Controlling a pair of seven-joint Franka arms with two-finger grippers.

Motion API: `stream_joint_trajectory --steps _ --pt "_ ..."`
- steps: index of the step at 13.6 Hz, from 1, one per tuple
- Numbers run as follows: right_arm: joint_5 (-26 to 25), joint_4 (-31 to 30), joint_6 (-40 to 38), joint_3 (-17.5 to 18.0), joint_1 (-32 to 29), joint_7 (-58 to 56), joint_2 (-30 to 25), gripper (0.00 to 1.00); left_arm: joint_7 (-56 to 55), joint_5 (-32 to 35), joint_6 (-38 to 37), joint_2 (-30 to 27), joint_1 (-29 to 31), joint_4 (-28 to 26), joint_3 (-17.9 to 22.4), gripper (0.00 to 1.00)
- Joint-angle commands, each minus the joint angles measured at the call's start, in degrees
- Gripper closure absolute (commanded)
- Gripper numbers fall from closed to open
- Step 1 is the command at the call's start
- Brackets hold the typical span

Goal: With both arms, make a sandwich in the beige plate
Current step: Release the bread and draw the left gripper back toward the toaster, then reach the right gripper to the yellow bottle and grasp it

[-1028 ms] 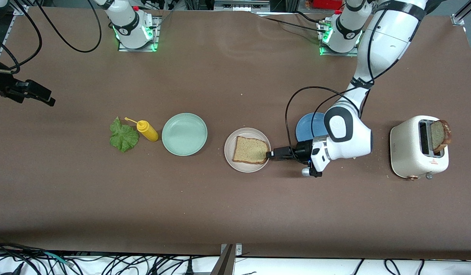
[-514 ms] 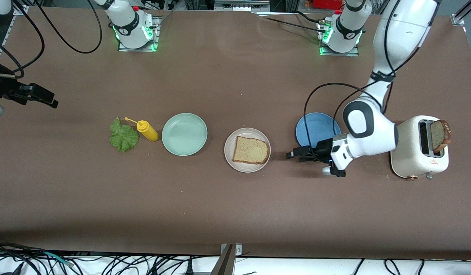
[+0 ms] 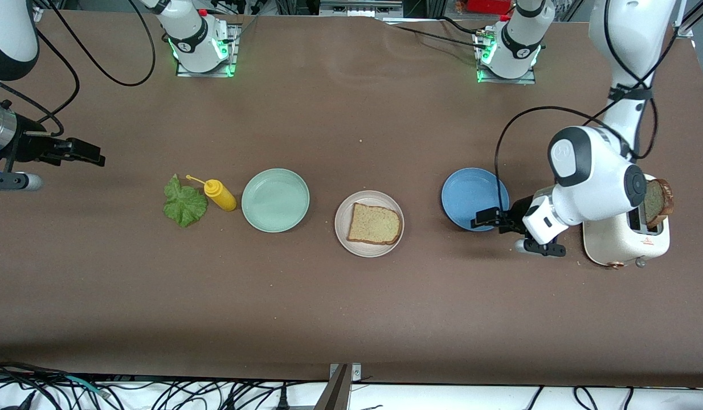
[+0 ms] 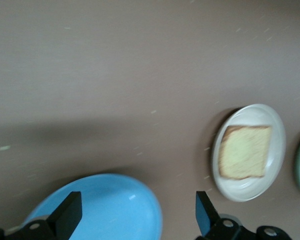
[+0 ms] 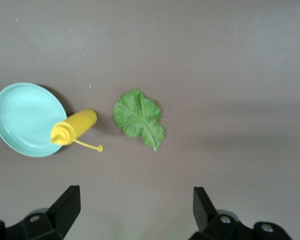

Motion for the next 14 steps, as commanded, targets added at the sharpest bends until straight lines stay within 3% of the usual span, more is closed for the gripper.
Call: stream_joint_trajectory --steps 1,3,8,14 --pt "-0.5 1.5 -1.8 0.1 0.0 -1.2 0.5 0.00 -1.9 9.4 -4.5 -5.5 -0.1 -2.6 2.2 0.00" --pt "0.2 1.2 -0.6 0.1 -0.1 -3.2 1.3 0.00 -1.9 13.1 -7.9 -8.4 0.4 -2.4 4.7 0.00" --pt "2.1 -5.9 11.9 -0.3 -0.4 -20.4 0.8 0.00 -1.9 19.7 -17.0 -12.7 2.1 1.1 10.5 0.00" --pt "18.1 -15.5 20.5 -7.4 -0.4 -54.5 1.1 0.00 -1.9 20.1 -22.8 -14.4 3.7 6.6 10.8 0.00"
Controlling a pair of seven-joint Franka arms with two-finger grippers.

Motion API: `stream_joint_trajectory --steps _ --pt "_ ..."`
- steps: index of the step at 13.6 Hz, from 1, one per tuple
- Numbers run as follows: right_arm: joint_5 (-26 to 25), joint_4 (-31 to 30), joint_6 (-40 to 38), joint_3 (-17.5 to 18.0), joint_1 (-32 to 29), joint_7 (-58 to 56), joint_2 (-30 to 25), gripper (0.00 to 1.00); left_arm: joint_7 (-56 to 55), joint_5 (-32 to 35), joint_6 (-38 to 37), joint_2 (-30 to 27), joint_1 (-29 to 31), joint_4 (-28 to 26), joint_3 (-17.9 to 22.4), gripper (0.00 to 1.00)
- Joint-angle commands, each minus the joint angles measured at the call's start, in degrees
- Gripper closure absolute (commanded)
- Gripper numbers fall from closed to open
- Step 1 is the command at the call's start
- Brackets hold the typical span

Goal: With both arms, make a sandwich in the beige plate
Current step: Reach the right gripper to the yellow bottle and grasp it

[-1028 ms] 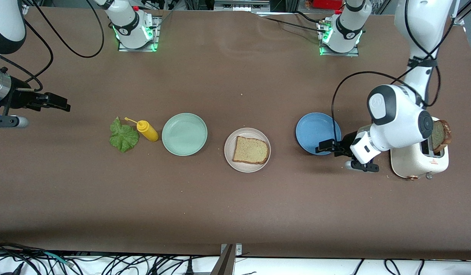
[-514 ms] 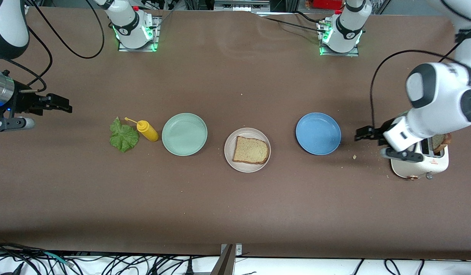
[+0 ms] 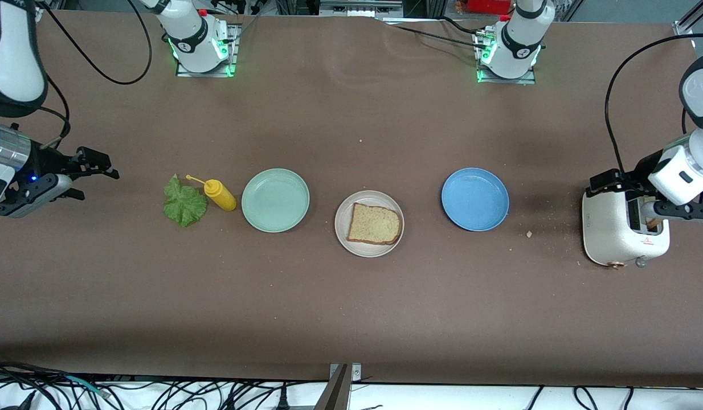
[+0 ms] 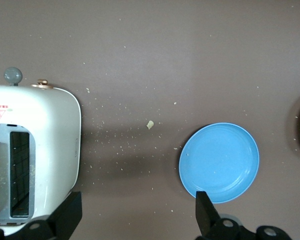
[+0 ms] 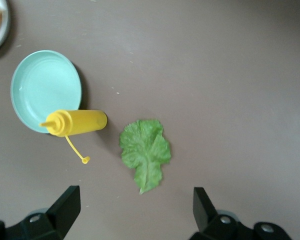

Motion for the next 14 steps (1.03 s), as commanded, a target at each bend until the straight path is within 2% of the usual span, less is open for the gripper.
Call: stream_joint_trajectory --steps 1,4,9,14 --pt "6.2 -5.7 4.4 -1.7 -0.2 -13.9 -0.7 0.00 -0.9 2.3 -6.0 -0.3 0.6 4.2 -0.2 0.00" --pt "15.9 -10.1 8.3 -2.7 -0.6 -29.3 0.7 0.00 -1.0 4.2 -11.9 -0.6 0.6 7.3 -0.4 0.00" --pt "31.0 -10.3 7.3 -2.7 -3.5 -57.5 8.3 0.00 -1.1 4.2 -15.7 -1.1 1.0 10.1 -0.5 0.00" --pt "45.2 -10.1 -2.3 -2.7 -6.6 -82.4 17.1 0.00 -3.5 4.4 -18.1 -1.0 1.4 12.8 -0.9 0.00"
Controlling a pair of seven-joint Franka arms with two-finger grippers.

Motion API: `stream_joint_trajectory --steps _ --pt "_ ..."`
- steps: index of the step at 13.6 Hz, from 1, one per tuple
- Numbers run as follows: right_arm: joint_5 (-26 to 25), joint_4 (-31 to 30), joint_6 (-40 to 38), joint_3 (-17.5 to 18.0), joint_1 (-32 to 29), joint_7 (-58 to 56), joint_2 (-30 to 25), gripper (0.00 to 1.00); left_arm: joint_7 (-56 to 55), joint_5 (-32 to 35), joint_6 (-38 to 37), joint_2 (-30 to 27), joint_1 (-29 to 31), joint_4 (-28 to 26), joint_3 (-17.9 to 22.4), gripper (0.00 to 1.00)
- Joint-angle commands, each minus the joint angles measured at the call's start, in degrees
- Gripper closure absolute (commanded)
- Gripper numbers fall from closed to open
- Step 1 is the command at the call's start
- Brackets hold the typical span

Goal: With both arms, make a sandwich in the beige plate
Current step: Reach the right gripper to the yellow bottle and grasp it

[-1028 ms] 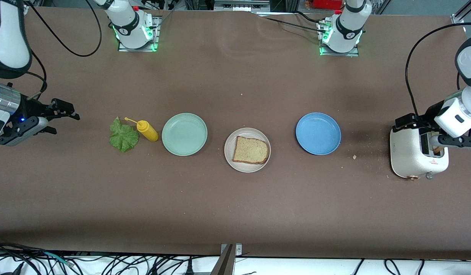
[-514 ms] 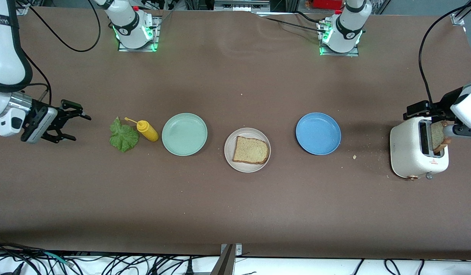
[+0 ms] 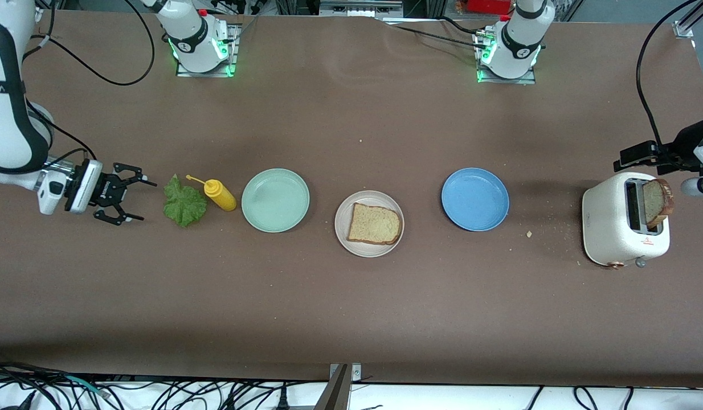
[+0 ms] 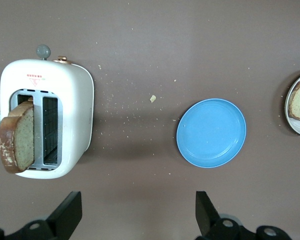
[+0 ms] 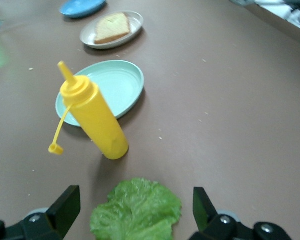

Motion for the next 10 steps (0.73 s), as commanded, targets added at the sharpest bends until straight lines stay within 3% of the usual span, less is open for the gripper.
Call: stream_joint_trajectory --steps 1,5,10 --pt "6.0 0.9 -6.7 0.3 -1.7 -10.9 4.4 0.00 -1.5 2.1 -2.3 -0.3 0.3 1.8 -0.9 0.00" --pt "10.0 2.4 -13.5 0.8 -1.6 -25.7 10.3 0.00 -4.1 1.7 -4.9 -0.3 0.1 3.8 -1.0 0.00" --pt "14.6 2.6 -19.8 1.1 -1.4 -36.0 16.6 0.00 -6.7 2.0 -4.6 0.4 0.2 5.6 -2.2 0.00"
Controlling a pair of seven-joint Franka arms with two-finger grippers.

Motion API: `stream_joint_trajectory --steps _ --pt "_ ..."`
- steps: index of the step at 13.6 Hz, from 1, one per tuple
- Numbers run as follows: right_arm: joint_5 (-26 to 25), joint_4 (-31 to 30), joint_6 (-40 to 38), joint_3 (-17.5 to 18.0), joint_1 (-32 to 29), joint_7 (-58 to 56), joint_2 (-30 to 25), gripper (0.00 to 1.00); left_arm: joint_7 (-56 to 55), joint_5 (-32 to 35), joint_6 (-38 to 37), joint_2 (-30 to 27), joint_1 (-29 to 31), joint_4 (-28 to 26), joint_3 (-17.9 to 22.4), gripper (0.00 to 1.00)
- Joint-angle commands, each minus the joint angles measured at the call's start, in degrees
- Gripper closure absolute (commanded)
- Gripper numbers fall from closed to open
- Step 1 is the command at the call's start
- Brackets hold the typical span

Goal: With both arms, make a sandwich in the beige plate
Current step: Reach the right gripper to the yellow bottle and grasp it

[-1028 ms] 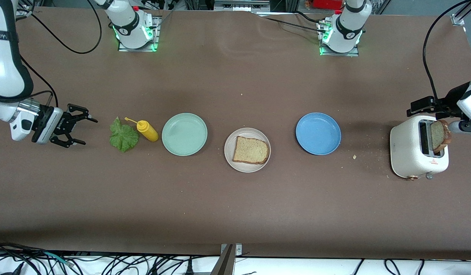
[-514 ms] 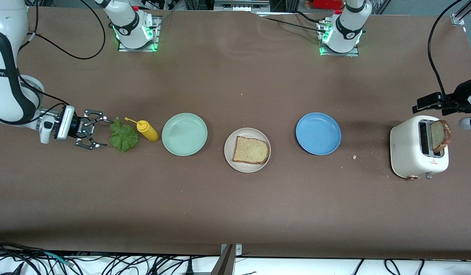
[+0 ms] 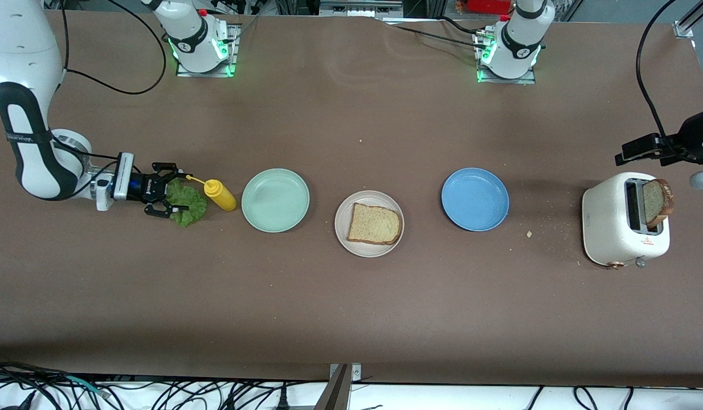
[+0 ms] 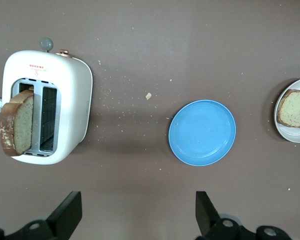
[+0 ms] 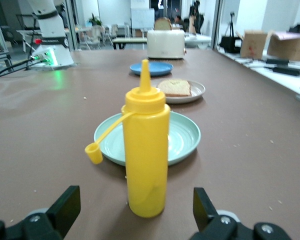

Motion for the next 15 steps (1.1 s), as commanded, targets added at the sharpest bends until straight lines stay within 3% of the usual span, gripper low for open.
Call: stream_joint_trajectory --steps 1,8,10,11,13,14,15 --pt "4.2 1.6 -3.3 0.4 -0.2 -5.9 4.6 0.00 -0.8 2.0 -0.7 0.8 0.2 2.4 -0.9 0.00" --pt "9.2 1.5 -3.7 5.2 0.9 -5.3 6.0 0.01 -0.8 2.1 -0.6 -0.3 -2.0 2.9 -2.4 0.00" --pt "9.7 1.3 -3.8 5.7 0.9 -5.3 6.2 0.03 -0.8 5.5 -0.6 -0.3 -2.1 2.9 -3.5 0.00" --pt "9.7 1.3 -3.8 5.7 0.9 -5.3 6.1 0.20 -0.8 6.4 -0.6 -0.1 -1.9 2.9 -4.9 0.00" --pt "9.5 1.8 -4.3 5.7 0.8 -6.1 6.1 0.73 -0.6 6.4 -0.5 0.3 -1.2 2.9 -5.1 0.00" --pt "9.5 2.5 -4.6 5.7 0.9 -6.2 6.0 0.90 -0.3 6.5 -0.5 0.3 -1.1 2.9 -5.0 0.00" --pt "9.4 3.0 -5.1 5.7 0.9 -6.2 5.8 1.00 -0.2 6.6 -0.5 0.3 -1.1 2.9 -5.0 0.00"
